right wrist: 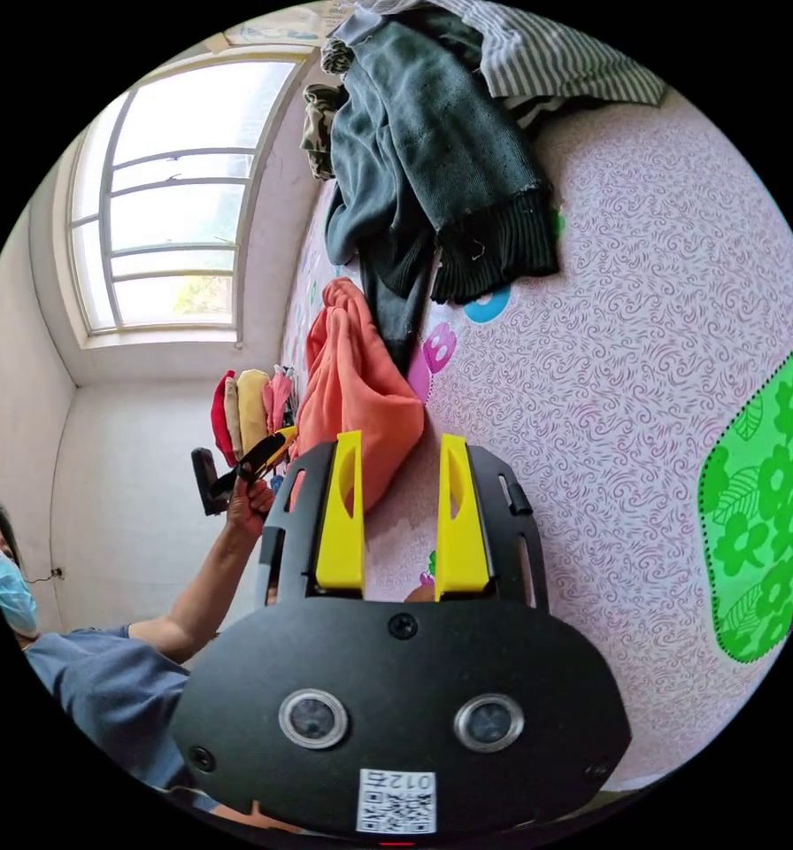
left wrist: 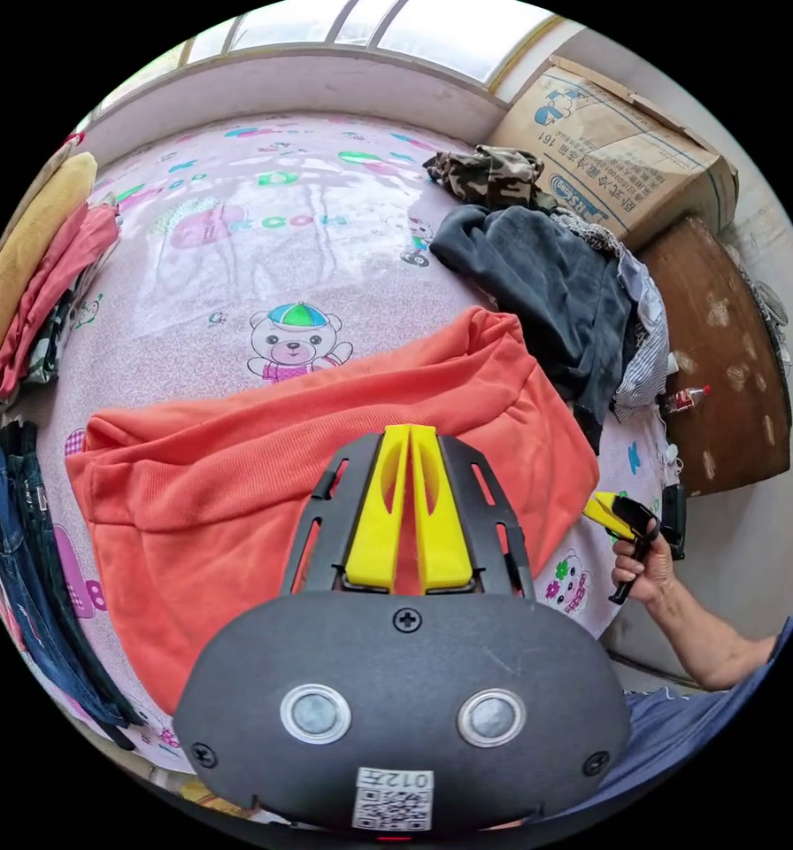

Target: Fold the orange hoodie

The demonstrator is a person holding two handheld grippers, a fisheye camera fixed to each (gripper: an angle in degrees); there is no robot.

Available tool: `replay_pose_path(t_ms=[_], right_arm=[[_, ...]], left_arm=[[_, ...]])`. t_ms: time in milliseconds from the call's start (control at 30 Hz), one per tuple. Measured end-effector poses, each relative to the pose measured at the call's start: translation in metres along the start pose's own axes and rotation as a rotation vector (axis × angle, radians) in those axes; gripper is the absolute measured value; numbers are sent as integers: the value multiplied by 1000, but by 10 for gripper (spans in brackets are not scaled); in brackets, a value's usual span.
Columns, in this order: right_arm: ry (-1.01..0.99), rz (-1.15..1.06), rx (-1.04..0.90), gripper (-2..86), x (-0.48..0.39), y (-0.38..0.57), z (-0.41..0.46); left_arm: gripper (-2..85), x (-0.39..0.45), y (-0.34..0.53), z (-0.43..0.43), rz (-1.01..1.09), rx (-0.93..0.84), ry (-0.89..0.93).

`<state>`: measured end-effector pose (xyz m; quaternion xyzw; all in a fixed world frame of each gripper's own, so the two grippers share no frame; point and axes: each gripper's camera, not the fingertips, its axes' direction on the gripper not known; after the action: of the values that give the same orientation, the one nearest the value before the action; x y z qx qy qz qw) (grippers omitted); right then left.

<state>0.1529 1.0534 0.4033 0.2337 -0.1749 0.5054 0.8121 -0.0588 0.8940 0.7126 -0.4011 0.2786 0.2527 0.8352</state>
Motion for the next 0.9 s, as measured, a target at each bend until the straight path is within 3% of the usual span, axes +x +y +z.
replay_pose_path(t_ms=[100, 267, 400, 500, 633, 800, 900], right_arm=[[-12, 19, -10, 108, 12, -9, 10], [-38, 24, 18, 49, 22, -16, 11], [-96, -13, 39, 33, 21, -6, 1], [-161, -19, 58, 27, 19, 2, -3], [-194, -60, 60, 24, -4, 8, 1], [-186, -142, 37, 23, -44, 10, 11], [-178, -155, 28, 22, -59, 10, 22]], left_arm=[[-1, -14, -5, 27, -21, -93, -47], [-1, -43, 6, 21, -164, -42, 64], [-1, -52, 23, -21, -236, 108, -9], [0, -69, 19, -19, -280, 87, -15], [-1, -93, 7, 14, -304, -29, 7], [-1, -108, 17, 1, -365, -15, 19], [0, -103, 40, -44, -342, 83, -11]])
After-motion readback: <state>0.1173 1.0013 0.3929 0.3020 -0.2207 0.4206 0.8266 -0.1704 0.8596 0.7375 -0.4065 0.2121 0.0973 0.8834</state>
